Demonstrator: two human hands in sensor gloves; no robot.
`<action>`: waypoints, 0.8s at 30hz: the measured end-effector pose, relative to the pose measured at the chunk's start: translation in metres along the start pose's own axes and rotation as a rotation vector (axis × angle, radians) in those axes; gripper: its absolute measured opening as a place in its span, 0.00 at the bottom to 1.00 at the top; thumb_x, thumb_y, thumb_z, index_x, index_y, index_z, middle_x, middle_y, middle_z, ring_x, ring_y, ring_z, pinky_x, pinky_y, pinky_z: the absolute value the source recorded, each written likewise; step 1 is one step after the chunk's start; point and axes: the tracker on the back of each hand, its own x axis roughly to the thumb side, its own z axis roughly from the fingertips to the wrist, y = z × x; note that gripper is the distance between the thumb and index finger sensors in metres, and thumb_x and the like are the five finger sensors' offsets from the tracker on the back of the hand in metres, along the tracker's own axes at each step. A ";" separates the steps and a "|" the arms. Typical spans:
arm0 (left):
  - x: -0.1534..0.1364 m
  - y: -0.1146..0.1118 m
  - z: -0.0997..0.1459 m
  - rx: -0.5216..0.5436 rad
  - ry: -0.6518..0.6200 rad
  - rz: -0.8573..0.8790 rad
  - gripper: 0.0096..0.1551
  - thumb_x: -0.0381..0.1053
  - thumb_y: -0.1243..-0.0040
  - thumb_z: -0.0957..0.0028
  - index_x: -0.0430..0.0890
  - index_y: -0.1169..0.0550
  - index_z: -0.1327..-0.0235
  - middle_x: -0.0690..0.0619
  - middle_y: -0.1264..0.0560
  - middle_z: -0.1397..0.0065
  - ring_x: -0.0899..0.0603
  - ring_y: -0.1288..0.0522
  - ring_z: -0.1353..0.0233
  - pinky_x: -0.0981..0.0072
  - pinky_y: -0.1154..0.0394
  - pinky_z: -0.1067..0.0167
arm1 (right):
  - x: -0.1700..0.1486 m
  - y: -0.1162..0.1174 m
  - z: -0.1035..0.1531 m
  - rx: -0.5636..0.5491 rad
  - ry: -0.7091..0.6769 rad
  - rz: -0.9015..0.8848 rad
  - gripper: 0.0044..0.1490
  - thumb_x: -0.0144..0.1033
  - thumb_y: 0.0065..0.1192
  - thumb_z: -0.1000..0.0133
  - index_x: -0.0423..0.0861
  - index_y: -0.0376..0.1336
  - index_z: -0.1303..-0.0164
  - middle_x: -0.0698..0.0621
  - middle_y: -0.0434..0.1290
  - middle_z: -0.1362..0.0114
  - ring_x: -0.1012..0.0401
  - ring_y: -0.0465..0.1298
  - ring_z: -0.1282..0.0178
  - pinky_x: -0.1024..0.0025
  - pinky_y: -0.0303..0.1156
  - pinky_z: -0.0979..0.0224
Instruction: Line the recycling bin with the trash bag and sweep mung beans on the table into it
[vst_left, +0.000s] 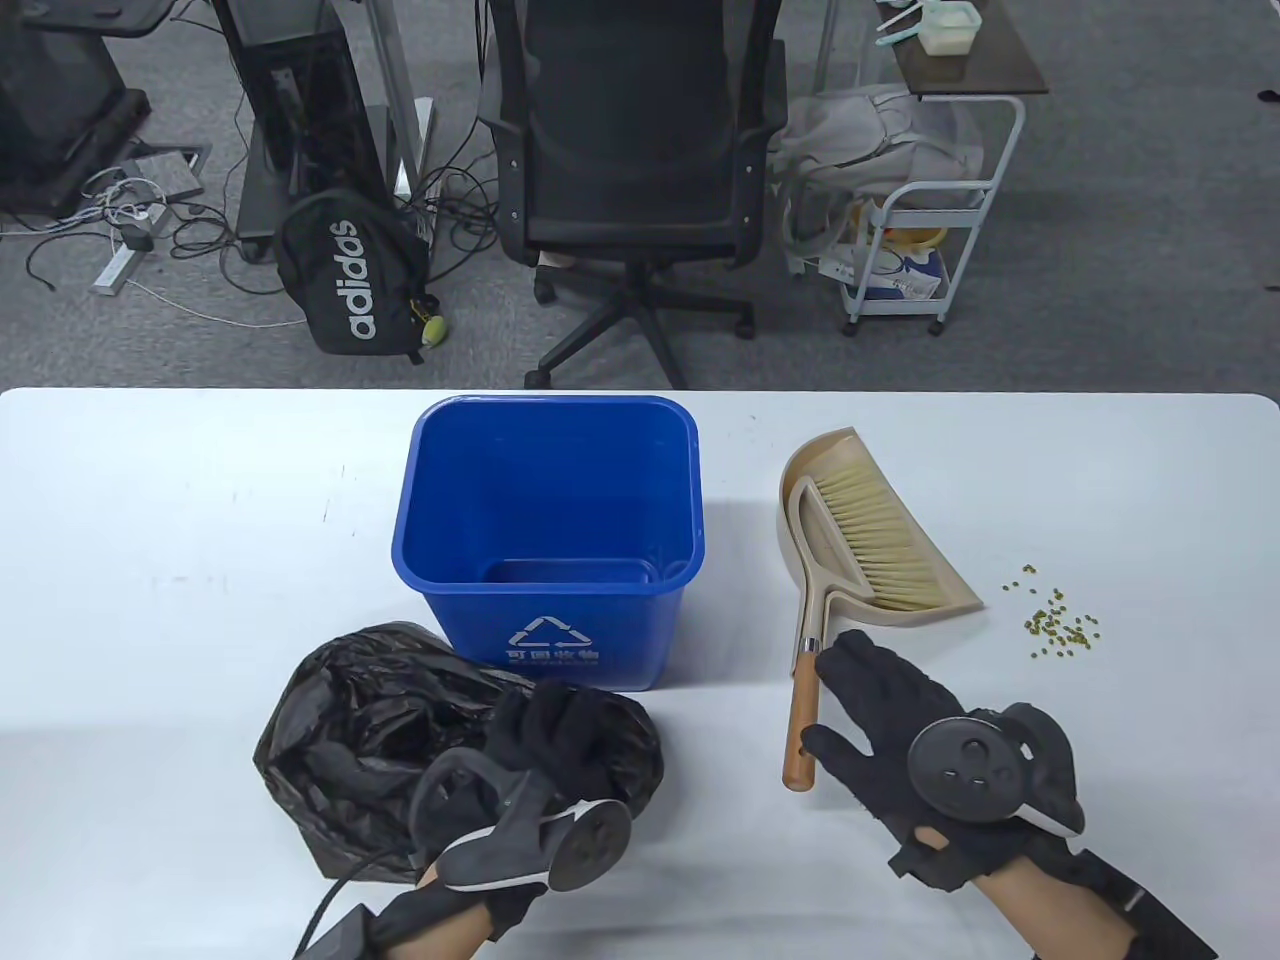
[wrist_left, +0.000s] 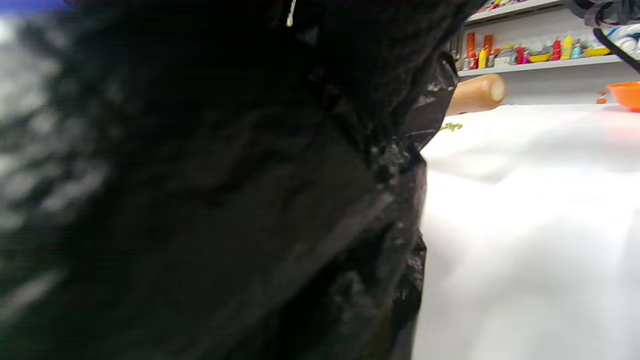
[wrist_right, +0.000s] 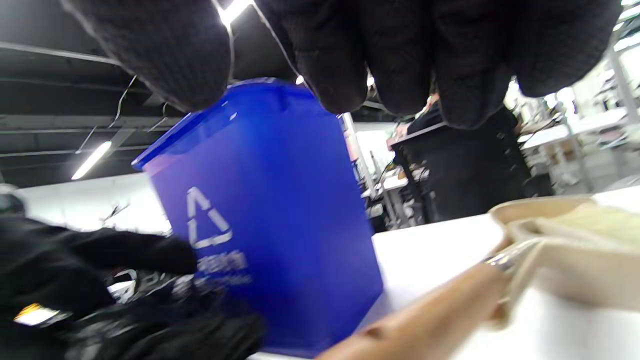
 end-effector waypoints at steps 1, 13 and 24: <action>0.004 0.001 -0.002 0.003 -0.009 -0.002 0.21 0.44 0.25 0.53 0.38 0.11 0.49 0.32 0.38 0.15 0.16 0.41 0.19 0.18 0.44 0.28 | 0.006 0.004 -0.003 0.039 -0.012 0.005 0.51 0.54 0.62 0.45 0.27 0.63 0.25 0.21 0.64 0.24 0.25 0.69 0.31 0.29 0.67 0.36; 0.023 0.009 -0.013 0.061 -0.063 0.012 0.21 0.44 0.25 0.53 0.39 0.12 0.48 0.33 0.38 0.15 0.17 0.42 0.19 0.18 0.44 0.27 | 0.052 0.064 -0.047 0.437 -0.175 0.083 0.57 0.53 0.71 0.49 0.28 0.59 0.20 0.18 0.46 0.18 0.19 0.50 0.25 0.22 0.53 0.32; -0.009 0.024 0.022 0.173 -0.011 0.024 0.46 0.59 0.27 0.57 0.38 0.22 0.27 0.30 0.42 0.14 0.17 0.42 0.19 0.17 0.44 0.29 | 0.048 0.061 -0.049 0.214 -0.188 0.206 0.25 0.37 0.73 0.49 0.34 0.78 0.51 0.23 0.62 0.22 0.24 0.62 0.25 0.25 0.58 0.32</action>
